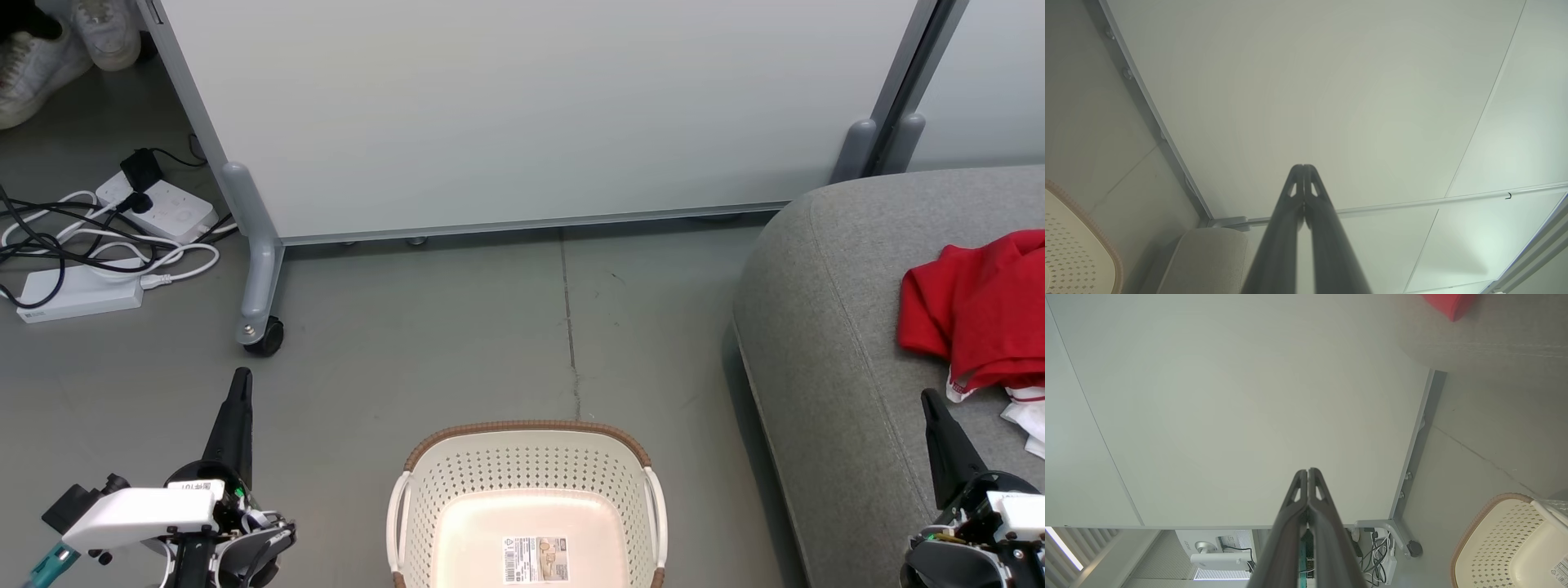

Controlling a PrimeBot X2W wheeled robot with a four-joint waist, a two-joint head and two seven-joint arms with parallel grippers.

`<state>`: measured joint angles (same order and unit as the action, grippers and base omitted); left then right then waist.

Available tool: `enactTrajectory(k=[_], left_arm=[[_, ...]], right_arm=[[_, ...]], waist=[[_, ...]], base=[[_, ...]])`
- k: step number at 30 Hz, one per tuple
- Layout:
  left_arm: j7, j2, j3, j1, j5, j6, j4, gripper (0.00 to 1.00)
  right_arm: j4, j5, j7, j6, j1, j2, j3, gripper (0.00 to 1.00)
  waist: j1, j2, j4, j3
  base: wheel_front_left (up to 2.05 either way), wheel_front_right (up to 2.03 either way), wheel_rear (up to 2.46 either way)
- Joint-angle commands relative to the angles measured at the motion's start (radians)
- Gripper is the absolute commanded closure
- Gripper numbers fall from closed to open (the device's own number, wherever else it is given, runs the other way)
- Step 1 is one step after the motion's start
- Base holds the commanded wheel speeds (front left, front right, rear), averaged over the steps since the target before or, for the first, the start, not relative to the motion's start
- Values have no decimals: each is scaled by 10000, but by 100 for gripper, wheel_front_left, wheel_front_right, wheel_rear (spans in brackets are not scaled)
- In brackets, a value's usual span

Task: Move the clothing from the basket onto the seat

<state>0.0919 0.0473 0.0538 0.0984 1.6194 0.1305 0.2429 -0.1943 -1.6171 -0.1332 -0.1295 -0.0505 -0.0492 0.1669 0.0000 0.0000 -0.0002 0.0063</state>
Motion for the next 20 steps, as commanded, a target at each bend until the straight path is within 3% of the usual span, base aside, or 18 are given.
enactTrajectory(k=[1,20], left_arm=[[-3,31,36,151,-12,43,1,100],[-12,32,27,150,-5,43,0,100]], right_arm=[[1,35,-54,-22,-47,-31,37,100],[2,37,-57,-22,-48,-31,38,100]], waist=[[0,0,0,0],[0,0,0,0]], base=[[0,0,0],[0,0,0]])
